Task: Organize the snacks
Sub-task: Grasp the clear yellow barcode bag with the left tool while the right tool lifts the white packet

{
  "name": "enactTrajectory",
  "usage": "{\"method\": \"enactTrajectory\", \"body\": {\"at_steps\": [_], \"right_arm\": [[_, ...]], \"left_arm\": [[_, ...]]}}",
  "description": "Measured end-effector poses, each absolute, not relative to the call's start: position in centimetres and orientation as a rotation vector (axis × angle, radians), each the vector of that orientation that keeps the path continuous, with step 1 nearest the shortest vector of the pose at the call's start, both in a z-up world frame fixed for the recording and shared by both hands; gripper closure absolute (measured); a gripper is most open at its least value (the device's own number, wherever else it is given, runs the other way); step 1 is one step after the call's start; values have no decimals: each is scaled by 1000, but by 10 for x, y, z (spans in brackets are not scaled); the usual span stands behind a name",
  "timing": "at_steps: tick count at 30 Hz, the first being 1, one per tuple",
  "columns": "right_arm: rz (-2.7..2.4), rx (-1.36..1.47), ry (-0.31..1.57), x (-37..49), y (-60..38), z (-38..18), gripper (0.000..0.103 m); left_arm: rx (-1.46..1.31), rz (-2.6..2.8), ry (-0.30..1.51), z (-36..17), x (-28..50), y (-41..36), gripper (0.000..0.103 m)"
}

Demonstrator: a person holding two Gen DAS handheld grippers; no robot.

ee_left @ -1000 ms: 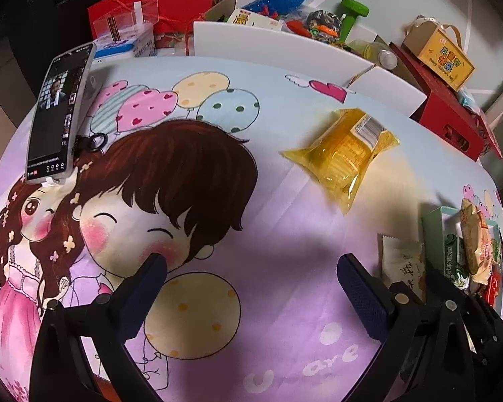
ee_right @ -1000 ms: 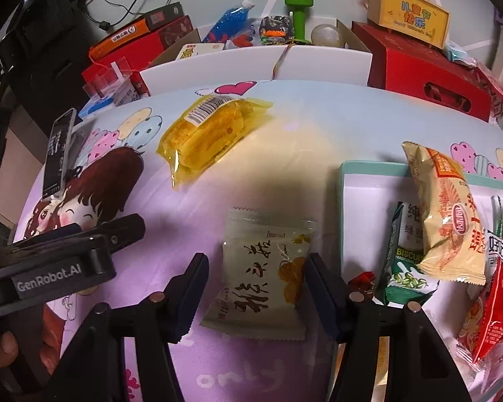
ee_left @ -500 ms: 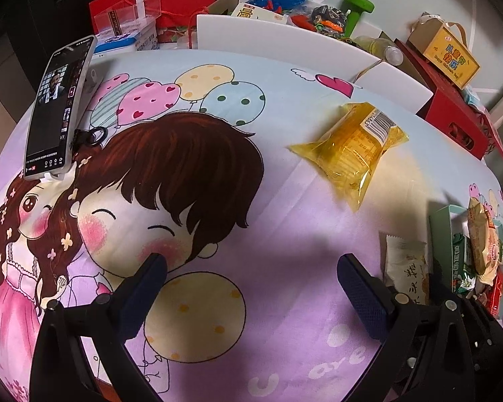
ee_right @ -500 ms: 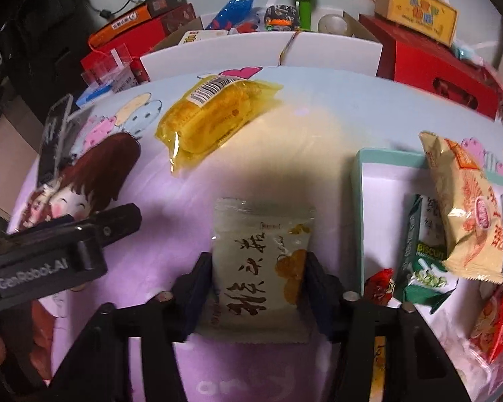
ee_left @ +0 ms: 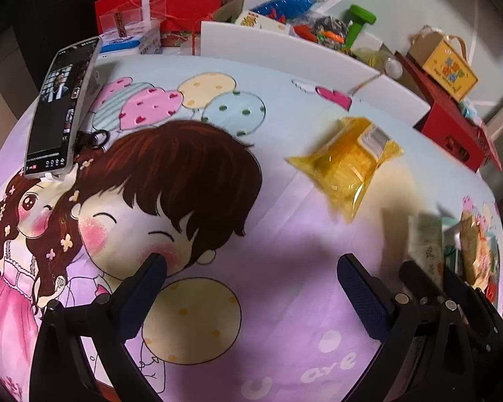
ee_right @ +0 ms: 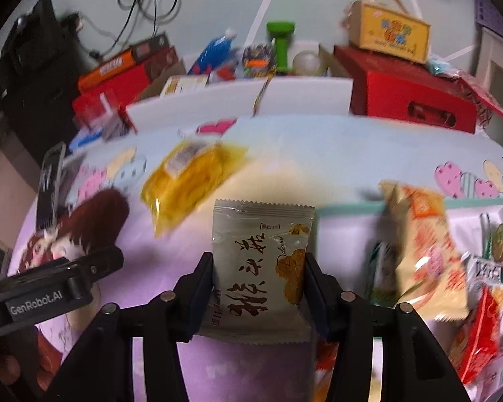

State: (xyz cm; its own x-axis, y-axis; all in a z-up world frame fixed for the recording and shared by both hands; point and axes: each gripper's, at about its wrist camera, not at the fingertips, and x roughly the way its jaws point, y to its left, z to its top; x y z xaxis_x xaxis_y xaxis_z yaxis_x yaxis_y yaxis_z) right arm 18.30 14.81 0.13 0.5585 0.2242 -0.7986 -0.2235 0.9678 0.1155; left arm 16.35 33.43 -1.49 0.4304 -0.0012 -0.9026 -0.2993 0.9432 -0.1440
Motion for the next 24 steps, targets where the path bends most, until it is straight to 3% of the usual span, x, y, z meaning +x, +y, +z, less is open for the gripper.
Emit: {"method": "enactTrajectory", "body": {"at_steps": [7, 12, 19, 21, 24], "right_arm": [[203, 45, 845, 196, 131, 20, 49], [170, 87, 823, 204, 117, 23, 49], [158, 119, 833, 209, 104, 18, 49], [162, 120, 839, 211, 104, 16, 49], [167, 119, 844, 212, 105, 13, 49]], "left_arm": [[-333, 39, 1030, 8, 192, 326, 3], [-183, -55, 1048, 9, 221, 297, 23], [0, -120, 1061, -7, 249, 266, 29], [-5, -120, 1068, -10, 258, 265, 39], [-4, -114, 1059, -13, 266, 263, 39]]}}
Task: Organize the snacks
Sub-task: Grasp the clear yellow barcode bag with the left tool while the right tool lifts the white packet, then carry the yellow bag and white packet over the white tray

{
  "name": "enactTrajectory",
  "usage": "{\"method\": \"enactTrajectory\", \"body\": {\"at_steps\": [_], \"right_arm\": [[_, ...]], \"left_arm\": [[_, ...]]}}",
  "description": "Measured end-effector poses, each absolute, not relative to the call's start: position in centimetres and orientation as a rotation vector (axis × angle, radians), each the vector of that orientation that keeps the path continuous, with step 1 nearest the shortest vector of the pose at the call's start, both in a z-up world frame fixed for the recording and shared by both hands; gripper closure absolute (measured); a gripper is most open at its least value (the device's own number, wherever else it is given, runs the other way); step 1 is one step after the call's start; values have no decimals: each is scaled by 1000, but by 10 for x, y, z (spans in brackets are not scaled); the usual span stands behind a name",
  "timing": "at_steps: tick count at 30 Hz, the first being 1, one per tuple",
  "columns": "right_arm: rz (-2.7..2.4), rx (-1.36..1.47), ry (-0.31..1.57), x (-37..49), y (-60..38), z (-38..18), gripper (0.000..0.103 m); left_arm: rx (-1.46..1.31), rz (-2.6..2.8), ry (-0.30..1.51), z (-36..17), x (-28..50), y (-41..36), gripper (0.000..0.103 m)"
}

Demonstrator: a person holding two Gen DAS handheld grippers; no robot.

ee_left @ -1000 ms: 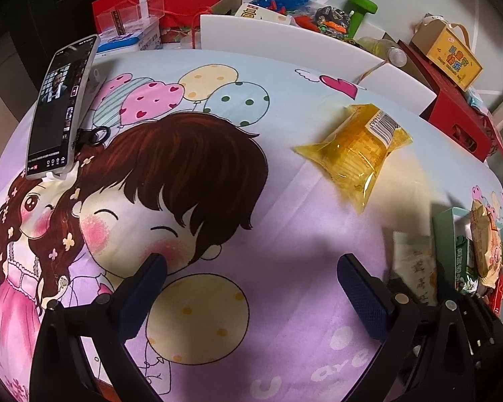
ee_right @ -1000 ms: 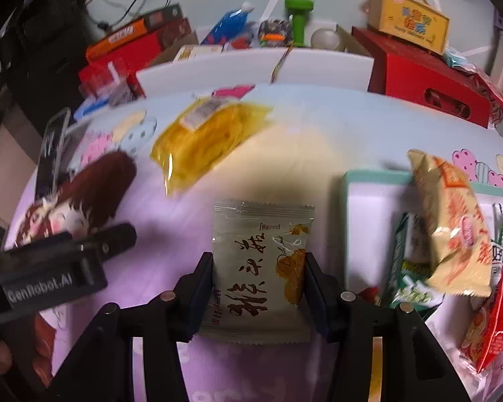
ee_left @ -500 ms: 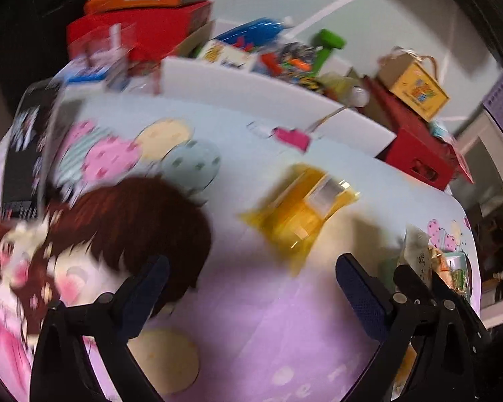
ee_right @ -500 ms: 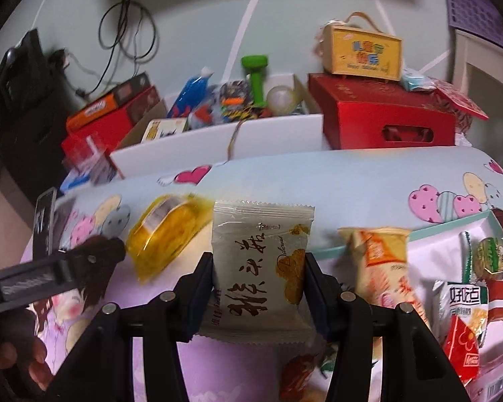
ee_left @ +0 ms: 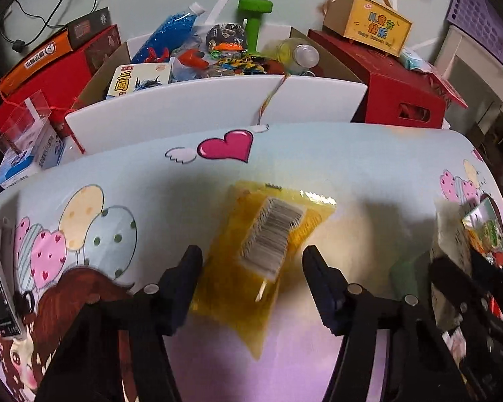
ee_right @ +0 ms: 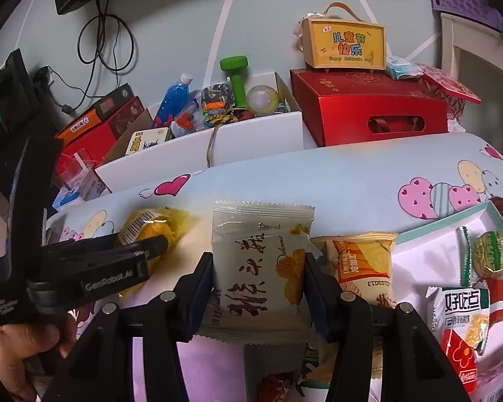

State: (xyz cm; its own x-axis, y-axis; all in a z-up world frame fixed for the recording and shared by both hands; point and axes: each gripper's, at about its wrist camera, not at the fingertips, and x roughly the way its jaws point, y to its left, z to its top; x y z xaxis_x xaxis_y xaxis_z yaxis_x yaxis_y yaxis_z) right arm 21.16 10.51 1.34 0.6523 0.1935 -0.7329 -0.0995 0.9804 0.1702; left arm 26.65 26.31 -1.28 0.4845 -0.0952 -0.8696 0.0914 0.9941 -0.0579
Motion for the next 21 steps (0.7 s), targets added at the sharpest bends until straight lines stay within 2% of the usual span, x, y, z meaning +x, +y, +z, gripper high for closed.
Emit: {"method": "enactTrajectory", "body": {"at_steps": [2, 4, 9, 21], "right_arm": [[166, 112, 846, 212, 106, 13, 49], [167, 107, 847, 212, 106, 12, 49], [151, 75, 850, 210, 105, 14, 49], [118, 95, 836, 183, 75, 49, 49]], "left_arm": [[-6, -112, 1057, -16, 269, 261, 41], [8, -112, 1055, -19, 269, 258, 50], [-14, -108, 1040, -16, 262, 256, 62], [-96, -63, 926, 27, 209, 240, 63]]}}
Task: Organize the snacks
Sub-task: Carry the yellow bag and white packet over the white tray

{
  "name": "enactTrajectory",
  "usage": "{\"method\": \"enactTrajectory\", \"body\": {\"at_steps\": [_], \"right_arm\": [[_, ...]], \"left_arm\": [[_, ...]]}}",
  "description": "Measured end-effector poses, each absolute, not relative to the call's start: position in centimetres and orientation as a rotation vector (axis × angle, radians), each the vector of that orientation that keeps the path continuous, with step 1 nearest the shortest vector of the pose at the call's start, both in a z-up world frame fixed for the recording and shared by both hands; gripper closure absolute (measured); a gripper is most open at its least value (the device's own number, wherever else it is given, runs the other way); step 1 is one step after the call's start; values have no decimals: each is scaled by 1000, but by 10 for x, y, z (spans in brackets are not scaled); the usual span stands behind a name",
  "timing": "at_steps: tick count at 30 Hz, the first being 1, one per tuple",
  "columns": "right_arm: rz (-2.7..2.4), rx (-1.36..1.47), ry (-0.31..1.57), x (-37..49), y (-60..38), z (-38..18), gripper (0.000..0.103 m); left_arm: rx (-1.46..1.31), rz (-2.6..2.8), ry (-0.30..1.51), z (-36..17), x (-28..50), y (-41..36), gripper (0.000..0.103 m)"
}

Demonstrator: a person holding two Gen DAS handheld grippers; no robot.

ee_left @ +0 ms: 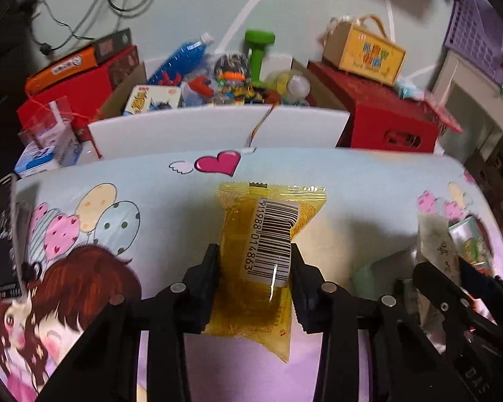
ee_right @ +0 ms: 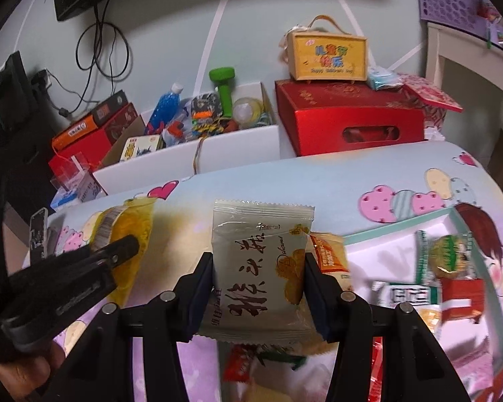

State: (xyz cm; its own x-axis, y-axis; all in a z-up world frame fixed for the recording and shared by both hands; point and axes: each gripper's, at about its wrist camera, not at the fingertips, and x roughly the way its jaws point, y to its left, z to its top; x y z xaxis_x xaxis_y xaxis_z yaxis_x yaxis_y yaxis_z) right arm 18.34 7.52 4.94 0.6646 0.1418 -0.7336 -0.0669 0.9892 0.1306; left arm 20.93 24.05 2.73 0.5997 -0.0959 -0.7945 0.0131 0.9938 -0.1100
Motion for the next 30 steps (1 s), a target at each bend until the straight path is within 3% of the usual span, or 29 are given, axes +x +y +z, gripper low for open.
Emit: {"method": "enactTrajectory", "body": {"at_steps": [14, 30], "right_arm": [[1, 124, 846, 139, 3, 74, 48], [-158, 217, 937, 128, -90, 48, 48]], "left_arm": [[-234, -172, 892, 62, 138, 182, 63], [-154, -261, 912, 35, 120, 100, 63]]}}
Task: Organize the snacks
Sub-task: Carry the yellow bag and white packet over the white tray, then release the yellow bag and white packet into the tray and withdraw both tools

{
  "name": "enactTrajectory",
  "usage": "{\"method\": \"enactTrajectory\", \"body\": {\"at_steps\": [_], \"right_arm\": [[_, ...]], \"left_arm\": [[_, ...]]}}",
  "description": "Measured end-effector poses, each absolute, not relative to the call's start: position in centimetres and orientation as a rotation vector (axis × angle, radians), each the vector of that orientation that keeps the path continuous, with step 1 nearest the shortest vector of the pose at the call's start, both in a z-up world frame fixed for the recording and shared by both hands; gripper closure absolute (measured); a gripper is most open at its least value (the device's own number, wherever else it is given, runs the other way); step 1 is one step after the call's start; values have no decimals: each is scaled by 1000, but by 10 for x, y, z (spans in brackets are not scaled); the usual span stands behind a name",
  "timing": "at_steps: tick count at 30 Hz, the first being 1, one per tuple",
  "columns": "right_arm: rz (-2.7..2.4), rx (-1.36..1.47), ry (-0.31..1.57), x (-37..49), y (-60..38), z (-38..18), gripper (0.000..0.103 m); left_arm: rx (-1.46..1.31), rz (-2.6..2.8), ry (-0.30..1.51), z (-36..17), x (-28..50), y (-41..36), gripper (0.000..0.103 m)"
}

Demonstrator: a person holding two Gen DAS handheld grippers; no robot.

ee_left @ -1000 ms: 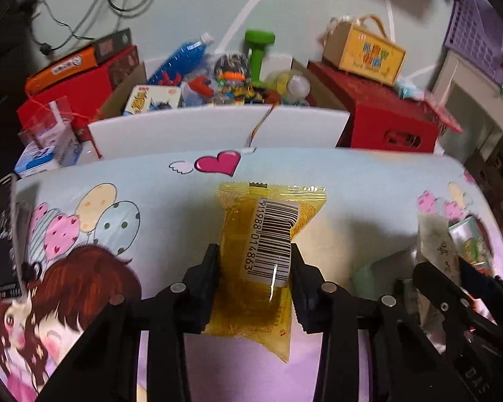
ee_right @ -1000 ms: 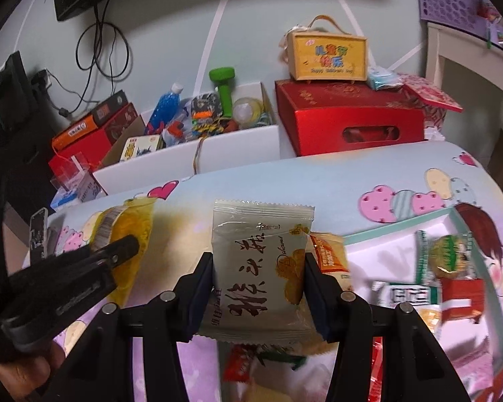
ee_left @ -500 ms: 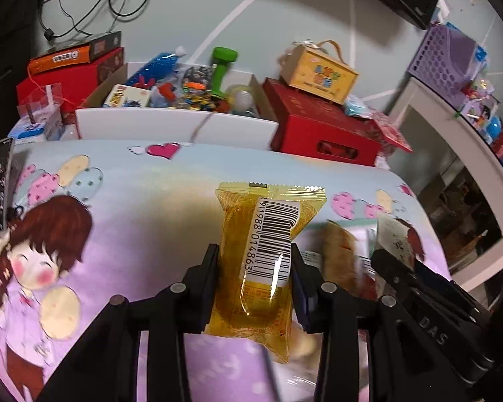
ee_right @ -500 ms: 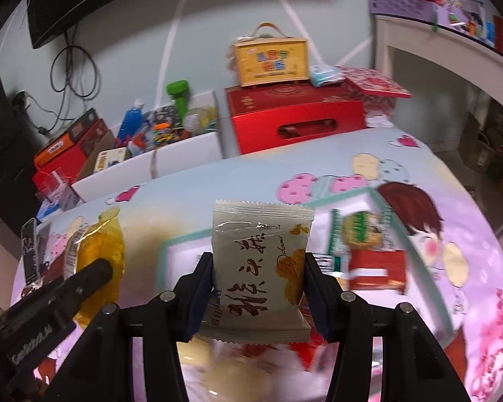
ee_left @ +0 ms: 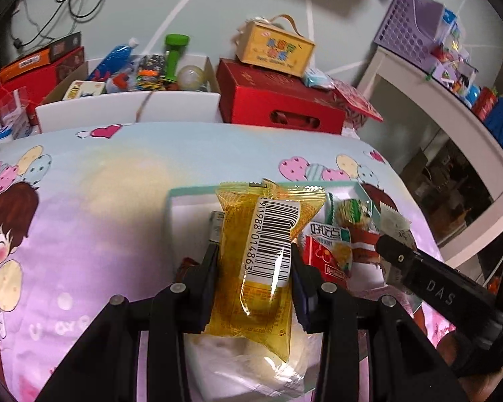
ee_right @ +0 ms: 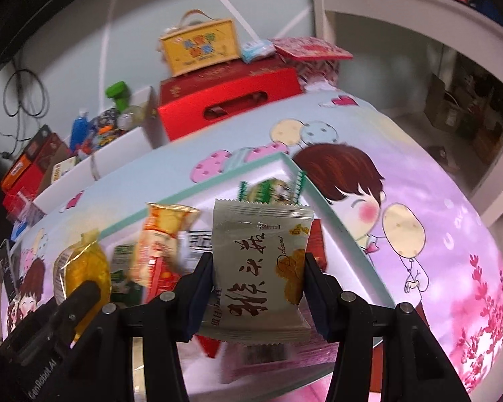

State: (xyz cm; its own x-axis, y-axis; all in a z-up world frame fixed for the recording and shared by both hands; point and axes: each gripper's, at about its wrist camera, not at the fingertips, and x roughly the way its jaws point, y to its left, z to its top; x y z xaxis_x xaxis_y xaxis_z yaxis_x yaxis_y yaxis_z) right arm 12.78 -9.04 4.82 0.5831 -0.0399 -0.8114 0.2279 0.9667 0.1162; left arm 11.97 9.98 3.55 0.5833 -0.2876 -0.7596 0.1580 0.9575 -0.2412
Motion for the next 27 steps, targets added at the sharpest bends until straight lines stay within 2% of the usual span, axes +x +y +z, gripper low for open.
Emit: {"method": "enactTrajectory", "body": {"at_steps": [11, 13, 15, 22, 25, 26, 27], "right_arm": [[-163, 199, 995, 141, -91, 24, 47], [-163, 191, 999, 142, -89, 23, 47], [-166, 180, 1002, 142, -88, 23, 47], [-167, 177, 999, 140, -85, 26, 46], [-169, 171, 1004, 139, -84, 27, 43], [-170, 171, 1005, 138, -84, 28, 41], [-170, 169, 1005, 137, -83, 30, 39]], "left_arm": [[-47, -266, 943, 20, 124, 77, 62], [-52, -269, 950, 19, 125, 77, 59], [-66, -282, 961, 19, 125, 77, 44], [-97, -295, 984, 22, 121, 80, 43], [-122, -306, 978, 27, 118, 84, 42], [-127, -308, 976, 29, 116, 85, 40], [-128, -308, 973, 30, 115, 86, 31]]}}
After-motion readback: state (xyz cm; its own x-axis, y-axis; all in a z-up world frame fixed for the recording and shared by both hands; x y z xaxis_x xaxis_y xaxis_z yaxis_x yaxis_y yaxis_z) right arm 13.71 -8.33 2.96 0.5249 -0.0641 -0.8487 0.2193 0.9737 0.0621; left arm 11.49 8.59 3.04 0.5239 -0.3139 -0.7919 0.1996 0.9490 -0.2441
